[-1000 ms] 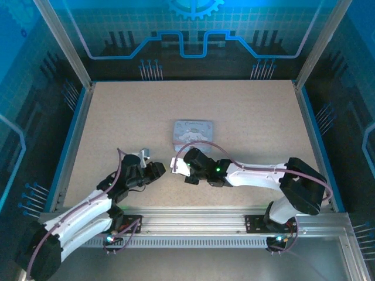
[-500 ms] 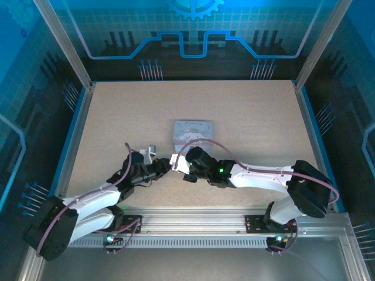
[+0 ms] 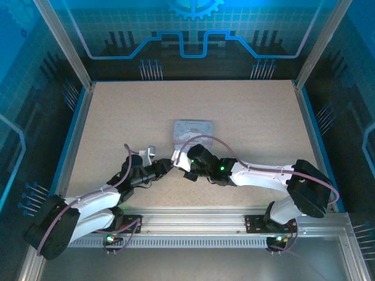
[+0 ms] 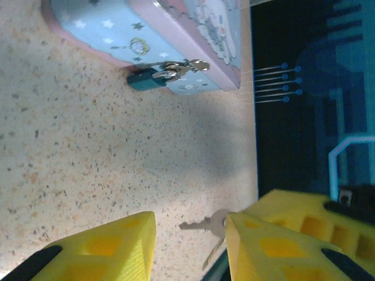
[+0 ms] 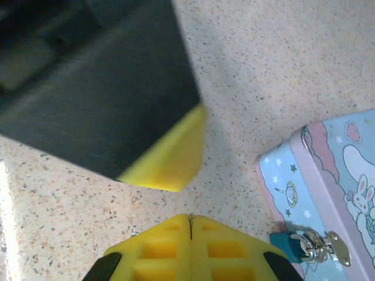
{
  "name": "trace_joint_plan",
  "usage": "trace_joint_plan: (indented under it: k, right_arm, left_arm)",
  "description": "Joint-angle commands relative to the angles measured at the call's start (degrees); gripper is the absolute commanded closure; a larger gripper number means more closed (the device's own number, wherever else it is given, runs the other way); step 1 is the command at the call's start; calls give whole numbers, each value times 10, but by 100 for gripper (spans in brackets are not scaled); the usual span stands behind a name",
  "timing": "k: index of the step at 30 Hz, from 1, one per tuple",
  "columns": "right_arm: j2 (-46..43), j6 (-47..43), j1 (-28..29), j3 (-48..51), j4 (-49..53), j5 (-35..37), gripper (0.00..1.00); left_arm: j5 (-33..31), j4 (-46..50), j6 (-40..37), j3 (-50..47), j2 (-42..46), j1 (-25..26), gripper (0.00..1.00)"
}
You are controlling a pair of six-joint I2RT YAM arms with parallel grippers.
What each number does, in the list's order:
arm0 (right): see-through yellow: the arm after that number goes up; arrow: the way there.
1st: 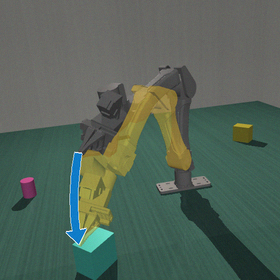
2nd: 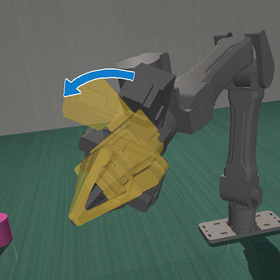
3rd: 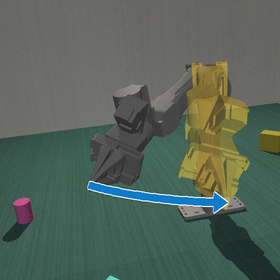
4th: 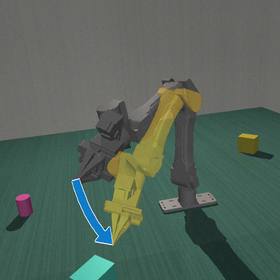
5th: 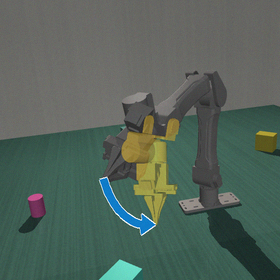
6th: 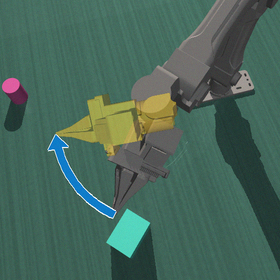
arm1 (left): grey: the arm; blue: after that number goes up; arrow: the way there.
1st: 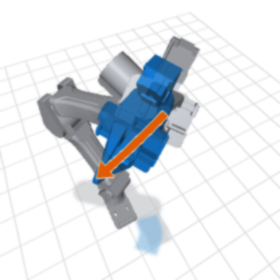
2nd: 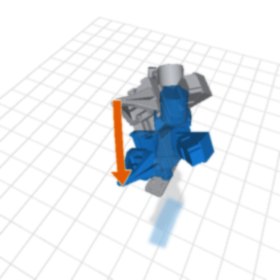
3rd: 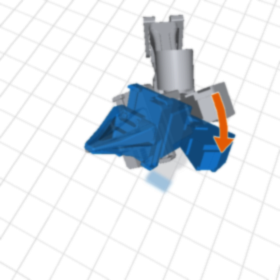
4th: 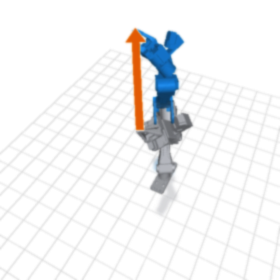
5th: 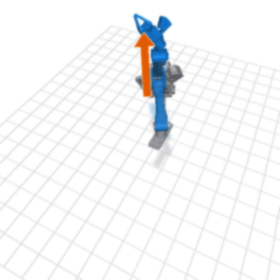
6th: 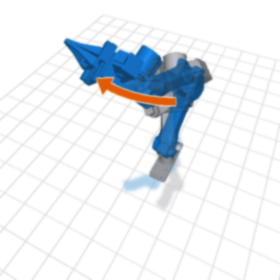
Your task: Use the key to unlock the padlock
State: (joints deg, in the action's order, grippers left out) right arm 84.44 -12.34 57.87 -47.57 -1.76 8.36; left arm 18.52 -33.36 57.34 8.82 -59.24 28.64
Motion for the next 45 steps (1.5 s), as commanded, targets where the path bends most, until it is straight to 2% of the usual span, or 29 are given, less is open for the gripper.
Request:
trace_joint_plan:
  k: [1, 4, 6, 8, 10, 12, 15, 17, 20, 23, 26, 31, 41, 45]
  right_arm:
    - [-18, 34, -31, -4, 15, -86, 100]
    - [-22, 26, -50, -25, 80, -142, 100]
    - [-28, 19, -61, -51, 115, -167, 100]
    - [-39, 16, -73, -61, 144, -185, 100]
    - [-55, 14, -84, -65, 161, -200, 100]
    - [-74, 12, -93, -67, 176, -213, 100]
    - [-100, 11, -107, -73, 203, -234, 100]
    - [-115, 9, -115, -79, 222, -254, 100]
    - [-132, 6, -121, -89, 249, -271, 100]
    - [-144, 6, -122, -95, 264, -283, 100]
    - [-153, 12, -121, -97, 268, -292, 100]
    - [-155, 20, -121, -96, 262, -300, 100]
    - [-150, 26, -120, -97, 257, -303, 100]
    - [-151, 24, -121, -96, 260, -298, 100]
  left_arm:
    - [13, 31, -175, 4, 45, -2, 57]
    - [0, 119, -362, 8, 116, 5, 54]
    - [0, 139, -457, -2, 166, 7, 53]
    - [5, 137, -545, -18, 212, 8, 57]
    - [4, 72, -576, -55, 228, 12, 61]
    - [32, 18, -607, -73, 221, 18, 64]
    - [44, 40, -721, -65, 209, 65, 65]
    - [32, 36, -763, -58, 198, 93, 65]
    - [15, -14, -792, -56, 183, 110, 67]
    - [-17, -9, -836, -34, 170, 133, 70]
    - [-43, -43, -862, -27, 151, 147, 71]
    - [-86, -114, -872, -4, 94, 158, 70]
    - [-114, -283, -871, 32, -65, 178, 67]
    - [-109, -304, -869, 40, -94, 178, 68]
